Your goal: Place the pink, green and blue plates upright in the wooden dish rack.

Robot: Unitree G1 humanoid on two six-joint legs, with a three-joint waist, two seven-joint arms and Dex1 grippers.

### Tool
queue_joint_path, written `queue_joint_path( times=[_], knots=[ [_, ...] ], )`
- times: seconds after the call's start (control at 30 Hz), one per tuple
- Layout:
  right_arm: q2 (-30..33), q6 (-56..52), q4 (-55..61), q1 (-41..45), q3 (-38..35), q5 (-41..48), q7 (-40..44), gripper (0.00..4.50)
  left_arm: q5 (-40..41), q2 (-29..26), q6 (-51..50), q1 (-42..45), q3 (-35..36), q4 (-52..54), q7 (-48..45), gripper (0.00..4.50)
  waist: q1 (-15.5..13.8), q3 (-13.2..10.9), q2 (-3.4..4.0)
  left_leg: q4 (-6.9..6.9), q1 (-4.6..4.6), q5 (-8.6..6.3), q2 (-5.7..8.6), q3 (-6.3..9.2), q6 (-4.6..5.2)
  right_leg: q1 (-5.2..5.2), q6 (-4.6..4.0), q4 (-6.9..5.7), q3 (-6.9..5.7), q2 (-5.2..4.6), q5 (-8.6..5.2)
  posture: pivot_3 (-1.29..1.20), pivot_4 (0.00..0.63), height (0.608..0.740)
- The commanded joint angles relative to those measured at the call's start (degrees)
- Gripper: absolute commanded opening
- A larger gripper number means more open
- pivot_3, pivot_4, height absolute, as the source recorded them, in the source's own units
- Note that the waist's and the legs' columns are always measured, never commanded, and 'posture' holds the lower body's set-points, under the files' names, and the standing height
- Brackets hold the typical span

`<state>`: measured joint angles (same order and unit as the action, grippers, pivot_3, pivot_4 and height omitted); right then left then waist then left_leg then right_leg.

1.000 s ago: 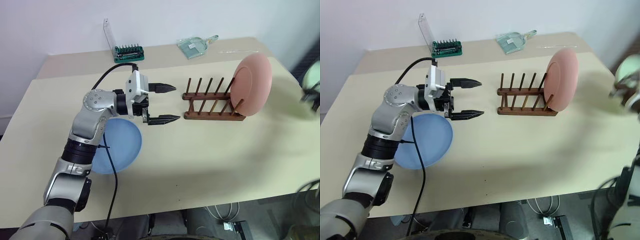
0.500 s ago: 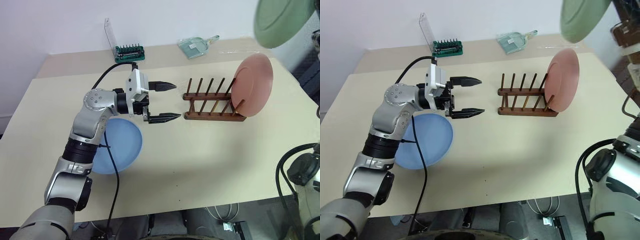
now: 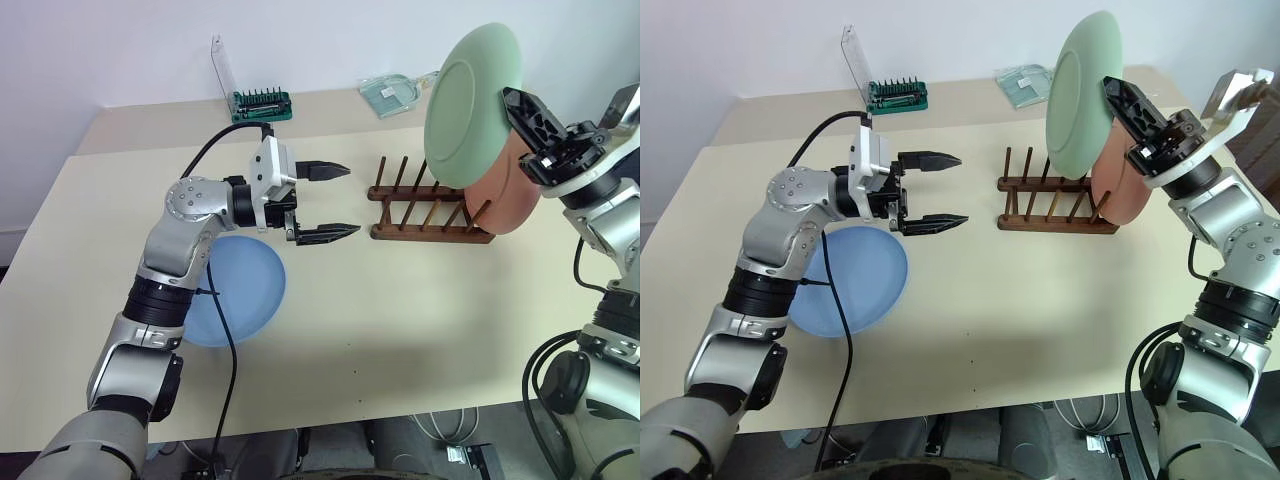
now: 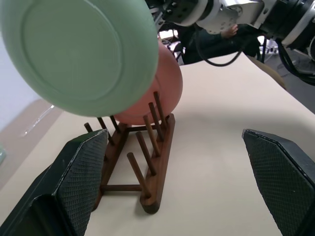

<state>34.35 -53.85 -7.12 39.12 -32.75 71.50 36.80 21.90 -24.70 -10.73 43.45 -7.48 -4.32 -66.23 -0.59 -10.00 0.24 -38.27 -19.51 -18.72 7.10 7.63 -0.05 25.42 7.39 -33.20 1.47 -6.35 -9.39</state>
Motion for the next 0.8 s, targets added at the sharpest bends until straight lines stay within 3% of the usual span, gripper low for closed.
queue_joint_path(
  times=[0.03, 0.8],
  knots=[
    [0.7, 1.5, 3.4, -0.1, -1.0, 0.9, 0.1, 0.04, 0.5, -0.7, 0.5, 0.1, 1.4, 1.9, 0.1, 4.5, 0.0, 0.0, 0.0, 0.0, 0.0, 0.0, 0.0, 0.0, 0.0, 0.0, 0.0, 0.0, 0.0, 0.0, 0.0, 0.0, 0.15, 0.74],
    [-1.4, 4.8, 7.5, -8.3, -0.4, 0.3, -2.8, 0.04, 0.6, -1.0, 0.5, 0.3, 1.3, 1.9, -0.4, 4.5, 0.0, 0.0, 0.0, 0.0, 0.0, 0.0, 0.0, 0.0, 0.0, -0.01, 0.0, 0.0, 0.0, 0.0, 0.0, 0.0, 0.15, 0.74]
  ],
)
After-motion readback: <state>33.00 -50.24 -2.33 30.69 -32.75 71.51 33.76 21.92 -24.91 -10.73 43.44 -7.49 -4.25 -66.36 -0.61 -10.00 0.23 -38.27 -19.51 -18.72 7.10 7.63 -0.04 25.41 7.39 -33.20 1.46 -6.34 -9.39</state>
